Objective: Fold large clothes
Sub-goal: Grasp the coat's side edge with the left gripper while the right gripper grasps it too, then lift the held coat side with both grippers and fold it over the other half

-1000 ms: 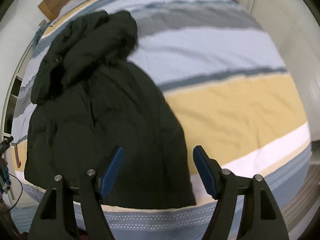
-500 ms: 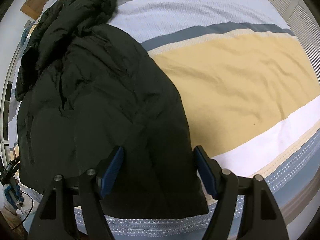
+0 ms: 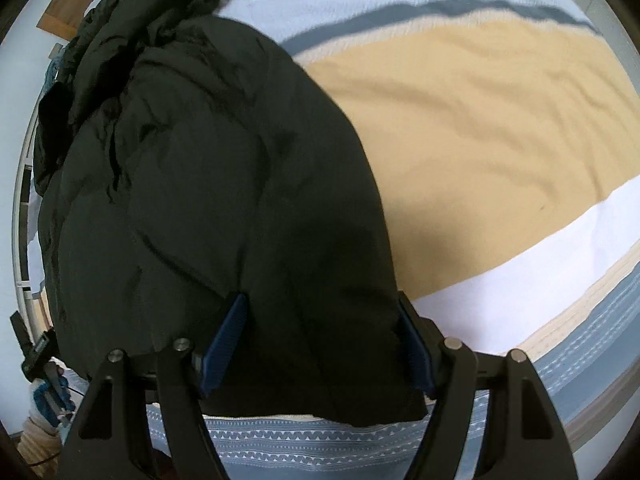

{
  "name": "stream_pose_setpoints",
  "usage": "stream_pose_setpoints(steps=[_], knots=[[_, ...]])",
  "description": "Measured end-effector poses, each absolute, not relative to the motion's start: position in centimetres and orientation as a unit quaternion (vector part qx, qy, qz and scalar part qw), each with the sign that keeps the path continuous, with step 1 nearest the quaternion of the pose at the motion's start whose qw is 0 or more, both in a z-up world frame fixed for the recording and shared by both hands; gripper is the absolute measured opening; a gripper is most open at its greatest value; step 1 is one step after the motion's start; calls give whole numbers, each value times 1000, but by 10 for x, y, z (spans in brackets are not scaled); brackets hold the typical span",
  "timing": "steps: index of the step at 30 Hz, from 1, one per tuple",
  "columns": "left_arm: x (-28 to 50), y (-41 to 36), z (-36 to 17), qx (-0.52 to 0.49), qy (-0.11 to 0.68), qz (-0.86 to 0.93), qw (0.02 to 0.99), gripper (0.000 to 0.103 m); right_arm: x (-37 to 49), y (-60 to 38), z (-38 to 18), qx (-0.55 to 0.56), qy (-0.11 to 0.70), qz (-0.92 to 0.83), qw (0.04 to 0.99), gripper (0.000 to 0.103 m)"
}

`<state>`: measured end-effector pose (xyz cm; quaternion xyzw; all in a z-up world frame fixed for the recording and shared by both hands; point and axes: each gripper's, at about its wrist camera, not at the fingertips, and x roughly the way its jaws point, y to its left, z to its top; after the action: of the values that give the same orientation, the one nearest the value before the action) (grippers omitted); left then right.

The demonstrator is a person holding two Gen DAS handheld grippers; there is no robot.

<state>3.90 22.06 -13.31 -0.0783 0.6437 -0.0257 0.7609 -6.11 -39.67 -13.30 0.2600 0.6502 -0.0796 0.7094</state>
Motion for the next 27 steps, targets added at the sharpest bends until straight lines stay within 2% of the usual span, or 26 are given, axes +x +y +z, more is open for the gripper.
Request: stream_pose_setpoints(steps=[8, 16, 17, 18, 19, 21, 22, 24, 25, 26, 27], knots=[[20, 218, -155, -103, 654, -15, 750, 103, -69, -390, -151, 267, 665, -69, 694, 74], [24, 225, -156, -113, 669, -24, 734, 101, -49, -399, -157, 275, 684, -62, 673, 73], [23, 226, -155, -117, 670, -26, 732, 98, -47, -401, -158, 279, 685, -56, 670, 69], [23, 226, -153, -122, 671, -29, 730, 92, -46, -402, -159, 287, 685, -48, 668, 56], [24, 226, -149, -128, 672, -32, 729, 88, -45, -402, -158, 293, 685, -42, 666, 50], [24, 227, -144, -144, 673, -43, 724, 70, -43, -401, -156, 295, 685, -33, 665, 37], [20, 229, -141, -150, 674, -46, 722, 64, -41, -399, -155, 295, 686, -27, 665, 34], [19, 229, -136, -162, 676, -56, 717, 43, -37, -396, -152, 292, 688, -15, 664, 23], [17, 227, -133, -168, 676, -62, 714, 37, -36, -396, -149, 291, 688, -8, 665, 20], [17, 227, -129, -177, 677, -69, 711, 24, -33, -394, -146, 289, 687, -2, 667, 17], [16, 225, -126, -183, 677, -74, 709, 16, -33, -393, -142, 287, 686, 6, 669, 14]])
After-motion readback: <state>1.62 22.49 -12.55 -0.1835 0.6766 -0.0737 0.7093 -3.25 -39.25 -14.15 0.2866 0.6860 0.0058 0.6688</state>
